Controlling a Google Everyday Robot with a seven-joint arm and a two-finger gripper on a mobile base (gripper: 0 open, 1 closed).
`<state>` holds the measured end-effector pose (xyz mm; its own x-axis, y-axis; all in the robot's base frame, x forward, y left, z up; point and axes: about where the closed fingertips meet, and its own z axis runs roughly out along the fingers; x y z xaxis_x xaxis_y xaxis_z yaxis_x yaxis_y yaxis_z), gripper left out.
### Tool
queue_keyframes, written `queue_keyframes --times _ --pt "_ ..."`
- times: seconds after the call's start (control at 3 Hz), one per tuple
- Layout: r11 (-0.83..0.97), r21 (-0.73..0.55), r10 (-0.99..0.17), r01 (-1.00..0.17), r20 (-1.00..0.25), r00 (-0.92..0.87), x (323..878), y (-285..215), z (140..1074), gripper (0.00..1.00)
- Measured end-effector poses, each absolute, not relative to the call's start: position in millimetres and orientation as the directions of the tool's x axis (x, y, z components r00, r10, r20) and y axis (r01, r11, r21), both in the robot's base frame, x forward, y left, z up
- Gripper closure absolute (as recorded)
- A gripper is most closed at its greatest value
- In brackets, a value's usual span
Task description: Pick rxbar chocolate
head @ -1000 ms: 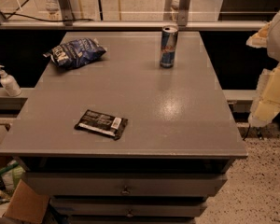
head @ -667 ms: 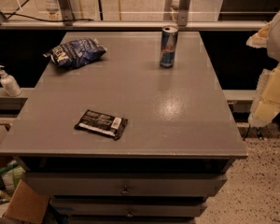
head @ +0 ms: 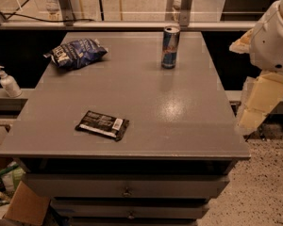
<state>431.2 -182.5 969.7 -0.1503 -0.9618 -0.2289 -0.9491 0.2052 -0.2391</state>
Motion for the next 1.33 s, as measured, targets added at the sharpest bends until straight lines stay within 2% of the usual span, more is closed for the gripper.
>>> queue_keyframes --times 0.67,1.0,1.33 --pt "0.138 -0.201 -0.954 -0.97 -0.289 -0.076 423.0 -105.4 951.8 0.0" --pt "0.138 -0.201 -0.954 -0.97 -0.289 -0.076 423.0 -105.4 951.9 0.0" --pt "0.139 -0.202 -0.935 -0.97 -0.35 -0.061 431.1 -82.8 950.2 0.0"
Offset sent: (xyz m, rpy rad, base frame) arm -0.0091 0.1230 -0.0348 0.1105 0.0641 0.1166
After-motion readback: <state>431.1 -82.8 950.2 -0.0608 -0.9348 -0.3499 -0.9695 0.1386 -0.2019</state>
